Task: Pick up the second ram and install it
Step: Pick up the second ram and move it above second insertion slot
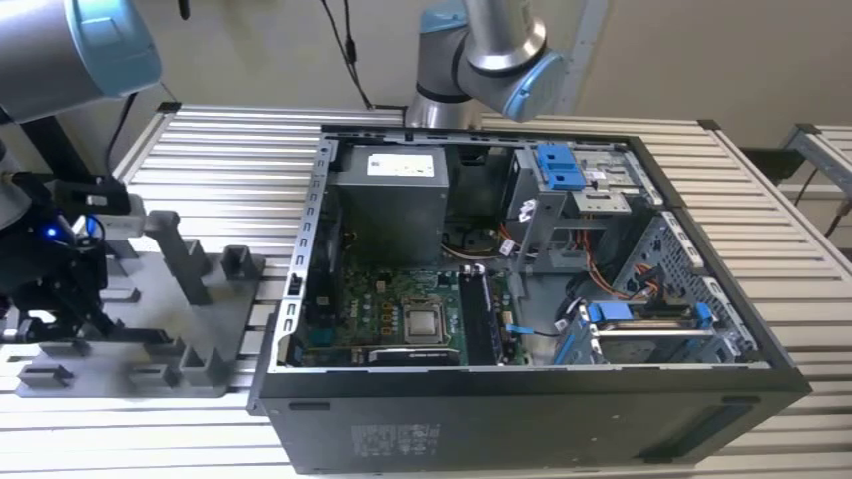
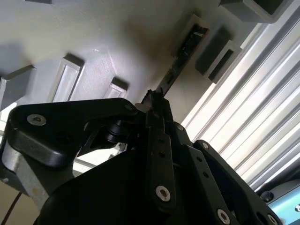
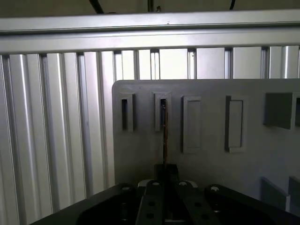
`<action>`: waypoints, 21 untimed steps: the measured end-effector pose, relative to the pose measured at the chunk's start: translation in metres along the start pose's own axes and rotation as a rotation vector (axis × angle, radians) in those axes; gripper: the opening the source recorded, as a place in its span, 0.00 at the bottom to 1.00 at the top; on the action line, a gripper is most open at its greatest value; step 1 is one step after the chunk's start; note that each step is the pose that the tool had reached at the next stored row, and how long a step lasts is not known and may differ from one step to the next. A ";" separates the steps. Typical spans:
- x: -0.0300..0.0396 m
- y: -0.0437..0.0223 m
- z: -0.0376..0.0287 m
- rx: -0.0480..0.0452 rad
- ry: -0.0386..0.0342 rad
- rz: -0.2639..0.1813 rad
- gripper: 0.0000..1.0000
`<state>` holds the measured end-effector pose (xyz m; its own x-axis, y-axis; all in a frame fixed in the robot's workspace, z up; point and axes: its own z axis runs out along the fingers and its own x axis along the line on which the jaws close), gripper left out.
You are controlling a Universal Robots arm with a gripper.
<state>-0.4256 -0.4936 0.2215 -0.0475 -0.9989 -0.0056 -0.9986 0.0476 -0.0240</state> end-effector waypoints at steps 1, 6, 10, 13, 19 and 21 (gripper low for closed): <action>-0.0002 0.0001 -0.0009 -0.0001 0.0009 0.000 0.14; -0.0003 0.0001 -0.0049 -0.0002 0.0014 0.000 0.14; -0.0003 0.0000 -0.0077 -0.0001 0.0013 0.000 0.14; -0.0003 0.0000 -0.0101 -0.0001 0.0014 0.000 0.14; -0.0004 -0.0002 -0.0193 -0.0001 0.0014 0.000 0.14; -0.0004 -0.0003 -0.0216 -0.0001 0.0014 0.000 0.14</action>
<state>-0.4258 -0.4933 0.2430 -0.0476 -0.9989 -0.0042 -0.9986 0.0477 -0.0239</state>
